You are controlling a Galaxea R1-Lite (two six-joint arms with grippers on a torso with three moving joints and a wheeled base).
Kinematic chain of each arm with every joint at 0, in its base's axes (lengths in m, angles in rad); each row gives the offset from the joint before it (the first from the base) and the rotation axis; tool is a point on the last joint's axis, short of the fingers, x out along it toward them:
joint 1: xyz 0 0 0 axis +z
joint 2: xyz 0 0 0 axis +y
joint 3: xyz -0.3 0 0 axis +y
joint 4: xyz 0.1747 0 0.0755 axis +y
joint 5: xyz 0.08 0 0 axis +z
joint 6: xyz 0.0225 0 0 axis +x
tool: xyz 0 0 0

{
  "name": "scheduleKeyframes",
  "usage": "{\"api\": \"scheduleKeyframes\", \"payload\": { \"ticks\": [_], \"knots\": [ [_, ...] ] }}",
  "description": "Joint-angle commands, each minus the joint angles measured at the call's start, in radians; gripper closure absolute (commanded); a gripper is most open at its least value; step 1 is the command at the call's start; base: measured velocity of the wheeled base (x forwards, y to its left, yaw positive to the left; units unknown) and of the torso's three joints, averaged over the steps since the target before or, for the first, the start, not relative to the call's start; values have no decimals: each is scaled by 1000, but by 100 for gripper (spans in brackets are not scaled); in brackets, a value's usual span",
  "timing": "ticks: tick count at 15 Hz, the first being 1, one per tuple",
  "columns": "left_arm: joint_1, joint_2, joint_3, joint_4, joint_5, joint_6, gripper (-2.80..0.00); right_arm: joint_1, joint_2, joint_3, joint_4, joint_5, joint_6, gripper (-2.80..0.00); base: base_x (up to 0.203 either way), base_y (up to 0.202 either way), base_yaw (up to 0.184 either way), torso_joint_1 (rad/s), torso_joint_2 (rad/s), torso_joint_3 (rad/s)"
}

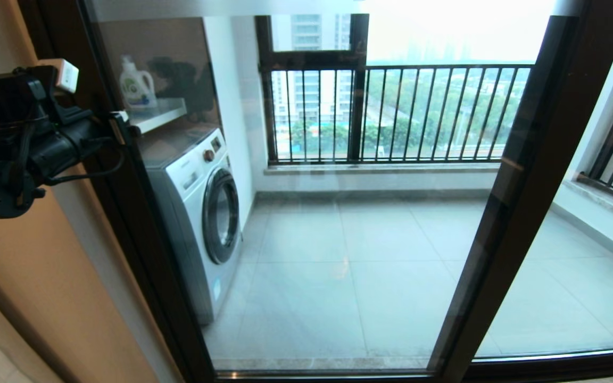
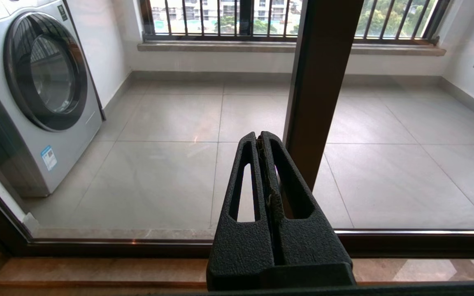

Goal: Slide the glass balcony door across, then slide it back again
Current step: Open the slid door

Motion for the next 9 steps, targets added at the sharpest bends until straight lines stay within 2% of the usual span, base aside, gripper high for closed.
{"api": "scheduleKeyframes", "payload": {
  "ticks": [1,7,9],
  "knots": [
    [9,40,9,5,2,3,0,0,1,12,1,0,0,0,0,0,0,0,0,0],
    [25,18,106,-1,1,6,0,0,1,12,0,0,-1,0,0,0,0,0,0,0],
    [32,13,132,-42,0,6,0,0,1,12,0,0,-1,0,0,0,0,0,0,0]
  ]
}}
